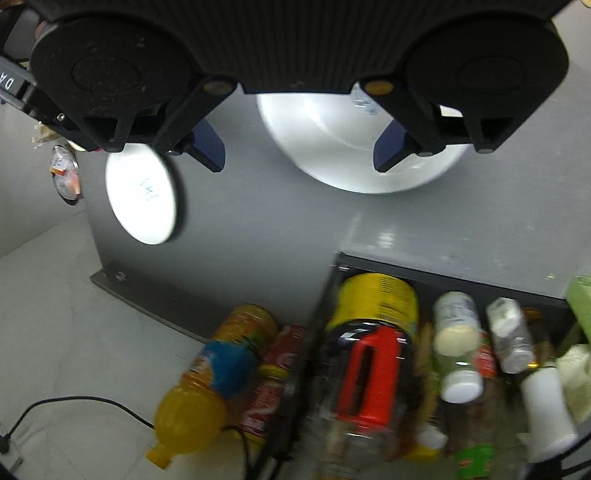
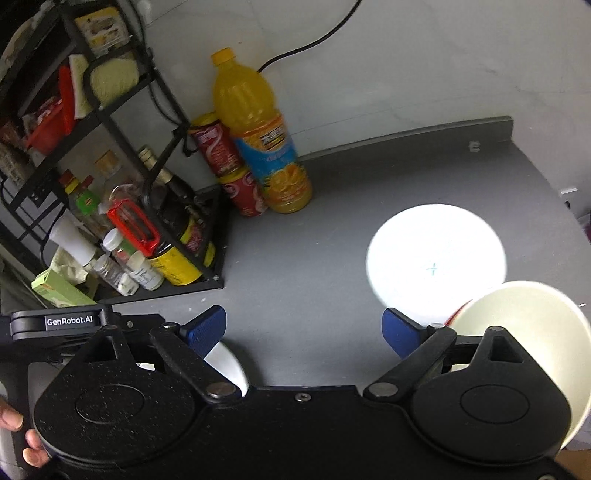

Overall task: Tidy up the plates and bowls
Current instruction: 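Move both grippers to the small white plate with the blue X logo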

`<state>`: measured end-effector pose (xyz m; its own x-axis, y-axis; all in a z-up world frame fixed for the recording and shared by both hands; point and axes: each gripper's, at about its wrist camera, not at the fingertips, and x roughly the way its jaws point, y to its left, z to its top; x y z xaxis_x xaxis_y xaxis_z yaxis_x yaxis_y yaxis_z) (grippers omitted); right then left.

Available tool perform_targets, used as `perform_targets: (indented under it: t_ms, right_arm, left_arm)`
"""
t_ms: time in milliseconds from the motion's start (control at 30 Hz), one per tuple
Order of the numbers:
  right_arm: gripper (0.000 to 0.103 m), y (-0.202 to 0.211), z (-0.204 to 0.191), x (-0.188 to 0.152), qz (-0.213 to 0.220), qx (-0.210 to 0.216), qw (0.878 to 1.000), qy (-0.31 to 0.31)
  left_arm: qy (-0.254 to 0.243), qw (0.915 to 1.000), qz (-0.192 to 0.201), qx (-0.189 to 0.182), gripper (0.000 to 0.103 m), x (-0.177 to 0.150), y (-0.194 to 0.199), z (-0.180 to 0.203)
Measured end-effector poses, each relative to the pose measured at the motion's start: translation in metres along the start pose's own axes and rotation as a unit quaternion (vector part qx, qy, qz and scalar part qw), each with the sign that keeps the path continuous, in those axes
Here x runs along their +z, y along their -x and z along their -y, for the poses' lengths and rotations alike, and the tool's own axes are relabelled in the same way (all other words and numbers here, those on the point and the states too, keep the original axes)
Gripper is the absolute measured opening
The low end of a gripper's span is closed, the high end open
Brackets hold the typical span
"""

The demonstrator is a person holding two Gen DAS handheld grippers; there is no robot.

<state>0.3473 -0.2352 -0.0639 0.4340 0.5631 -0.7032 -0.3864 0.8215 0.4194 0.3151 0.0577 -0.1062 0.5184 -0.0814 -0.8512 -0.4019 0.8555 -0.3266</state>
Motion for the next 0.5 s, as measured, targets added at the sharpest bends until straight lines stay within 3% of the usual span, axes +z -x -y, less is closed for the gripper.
perform_targets:
  t_ms: [300,500]
  right_arm:
    - [0.091,0.0,0.033,0.024,-0.025,-0.007,0.999,-0.034]
    - [0.091,-0.003,0.06,0.046,-0.029,-0.018,0.999,-0.021]
  left_arm:
    - [-0.024,0.9995,-0.007,-0.019,0.086,0.014,-0.023,0.055]
    - [-0.019,0.9992,-0.021,-0.028,0.086,0.018,-0.043,0.086]
